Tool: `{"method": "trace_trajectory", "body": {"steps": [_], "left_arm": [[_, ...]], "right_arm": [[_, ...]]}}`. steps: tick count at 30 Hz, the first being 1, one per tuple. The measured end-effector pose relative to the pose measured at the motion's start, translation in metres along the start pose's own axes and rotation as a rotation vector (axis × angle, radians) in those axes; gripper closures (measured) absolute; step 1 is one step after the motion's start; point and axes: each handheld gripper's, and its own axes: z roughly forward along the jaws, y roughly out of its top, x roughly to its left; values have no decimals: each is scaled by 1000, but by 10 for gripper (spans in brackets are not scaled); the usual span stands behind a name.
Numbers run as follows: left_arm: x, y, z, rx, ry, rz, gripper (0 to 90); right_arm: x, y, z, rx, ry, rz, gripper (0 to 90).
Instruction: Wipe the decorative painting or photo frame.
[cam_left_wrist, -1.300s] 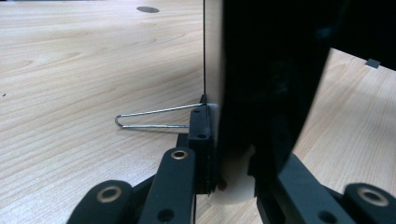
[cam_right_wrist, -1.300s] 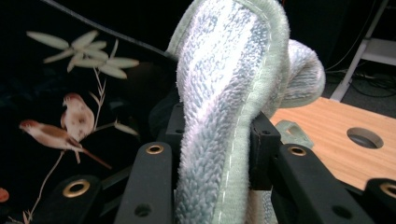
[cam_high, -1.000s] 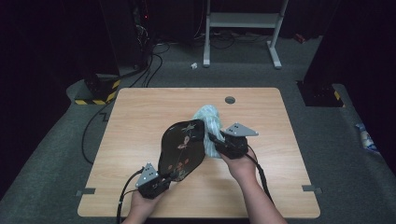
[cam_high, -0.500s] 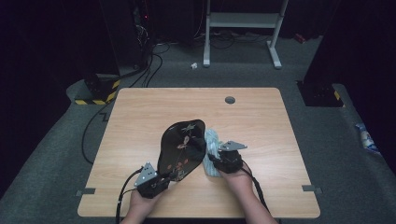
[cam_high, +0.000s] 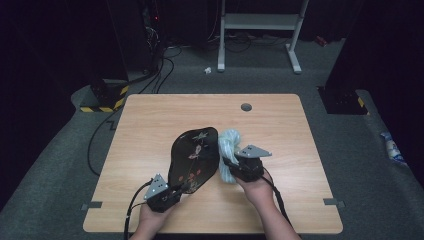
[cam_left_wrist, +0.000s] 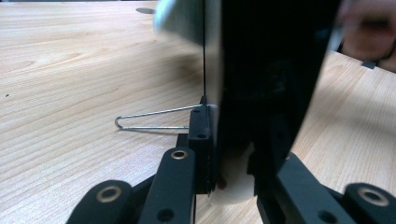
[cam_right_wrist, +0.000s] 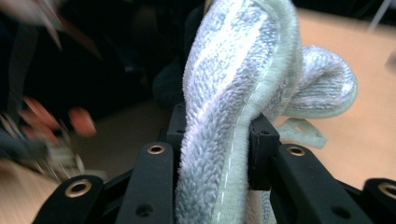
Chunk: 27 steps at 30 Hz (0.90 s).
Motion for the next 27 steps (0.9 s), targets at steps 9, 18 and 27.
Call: {"method": "trace_trajectory", "body": {"steps": [9,18,27], "left_arm": [[0,0,0,-3,5,6,798],[0,-1,0,-6,5,4,798],[0,-1,1,-7,11,-3,796]], "right_arm": [[2,16,4,-5,0,-15,684],[-3,-42,31,149,36,76,684],[5,-46,28,138,68,105,685]]}}
